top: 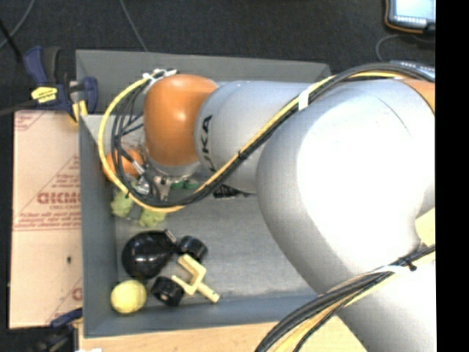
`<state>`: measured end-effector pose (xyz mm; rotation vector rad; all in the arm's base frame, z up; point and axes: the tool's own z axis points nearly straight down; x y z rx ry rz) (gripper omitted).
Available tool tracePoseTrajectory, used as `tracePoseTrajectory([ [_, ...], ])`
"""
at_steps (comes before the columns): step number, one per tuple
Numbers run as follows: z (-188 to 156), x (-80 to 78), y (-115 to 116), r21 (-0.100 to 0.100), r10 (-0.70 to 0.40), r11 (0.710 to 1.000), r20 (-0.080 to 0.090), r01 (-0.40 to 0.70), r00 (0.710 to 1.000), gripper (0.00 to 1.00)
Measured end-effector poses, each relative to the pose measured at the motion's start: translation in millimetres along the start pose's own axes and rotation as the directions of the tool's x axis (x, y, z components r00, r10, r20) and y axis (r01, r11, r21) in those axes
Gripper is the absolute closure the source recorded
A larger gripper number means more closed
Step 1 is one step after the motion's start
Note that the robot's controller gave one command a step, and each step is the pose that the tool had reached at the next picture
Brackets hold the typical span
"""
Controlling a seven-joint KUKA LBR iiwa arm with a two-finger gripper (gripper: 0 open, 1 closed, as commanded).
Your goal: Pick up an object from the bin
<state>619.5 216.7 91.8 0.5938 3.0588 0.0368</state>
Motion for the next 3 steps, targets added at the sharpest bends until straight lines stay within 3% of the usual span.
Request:
tracePoseTrajectory([
  [3,-58.2,-2.1,-0.4,0.004,0.001,1.000,-0.001,-0.001,1.000,1.00],
])
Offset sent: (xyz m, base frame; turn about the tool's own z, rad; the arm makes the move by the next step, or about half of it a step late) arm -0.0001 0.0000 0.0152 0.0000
